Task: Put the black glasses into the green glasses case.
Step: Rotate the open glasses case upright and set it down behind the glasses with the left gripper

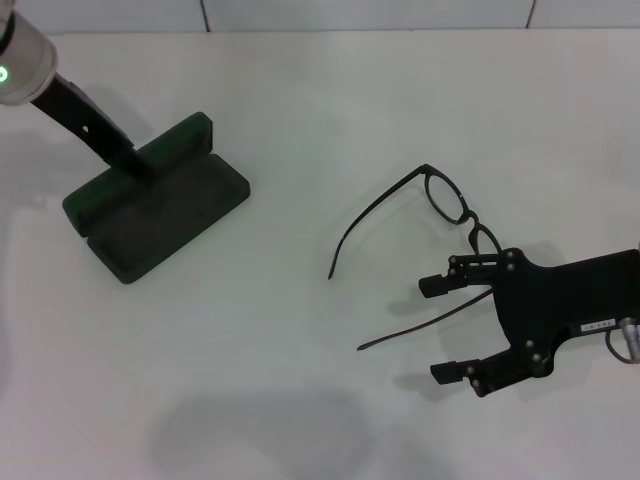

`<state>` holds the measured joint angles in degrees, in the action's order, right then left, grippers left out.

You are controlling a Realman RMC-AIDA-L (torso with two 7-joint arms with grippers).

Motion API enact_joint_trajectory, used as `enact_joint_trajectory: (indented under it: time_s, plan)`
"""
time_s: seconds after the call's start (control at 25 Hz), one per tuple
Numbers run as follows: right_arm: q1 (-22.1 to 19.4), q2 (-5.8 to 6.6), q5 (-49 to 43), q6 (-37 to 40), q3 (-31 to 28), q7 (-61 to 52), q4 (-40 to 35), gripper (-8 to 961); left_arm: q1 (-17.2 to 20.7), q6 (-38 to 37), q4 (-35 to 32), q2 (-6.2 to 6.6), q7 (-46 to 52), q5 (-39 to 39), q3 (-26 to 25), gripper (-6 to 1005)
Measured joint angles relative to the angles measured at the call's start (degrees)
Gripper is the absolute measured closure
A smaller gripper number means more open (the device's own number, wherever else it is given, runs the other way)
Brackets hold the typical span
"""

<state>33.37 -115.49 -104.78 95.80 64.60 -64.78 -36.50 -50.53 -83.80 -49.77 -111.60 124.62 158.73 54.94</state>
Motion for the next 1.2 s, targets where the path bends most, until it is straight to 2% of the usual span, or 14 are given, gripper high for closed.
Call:
enact_joint_trajectory:
  time_s: [0.32, 0.52, 0.64, 0.8, 0.96, 1.04, 1.2]
  plan:
    - [-0.2, 0.0, 0.0, -1.3, 0.0, 0.0, 0.0, 84, 0.0, 0.1, -0.1, -0.41, -1.1, 0.2, 1.5, 300]
    - [-0.2, 0.0, 0.0, -1.4, 0.0, 0.0, -0.1, 84, -0.1, 0.7, -0.3, -0.49, -1.1, 0.3, 1.6, 526]
    - [-0.2, 0.0, 0.0, -1.6, 0.0, 0.0, -0.1, 83, 0.0, 1.2, -0.4, -0.52, -1.1, 0.3, 1.6, 772]
    - [-0.2, 0.0, 0.1, -1.6, 0.0, 0.1, -0.1, 83, 0.0, 0.9, -0.9, -0.57, -1.5, -0.1, 1.6, 784]
    - [-0.3, 0.0, 0.2, -1.6, 0.0, 0.1, -0.1, 83, 0.2, -0.1, -4.3, -1.04, -4.7, -3.5, 1.9, 785]
    - [-0.3, 0.0, 0.1, -1.6, 0.0, 0.0, -0.1, 83, 0.1, 0.0, -6.1, -1.79, -7.3, -5.2, 2.2, 780]
    - [-0.4, 0.0, 0.2, -1.2, 0.0, 0.0, -0.1, 83, -1.2, 2.5, -7.5, -4.33, -11.6, -6.1, 4.4, 770]
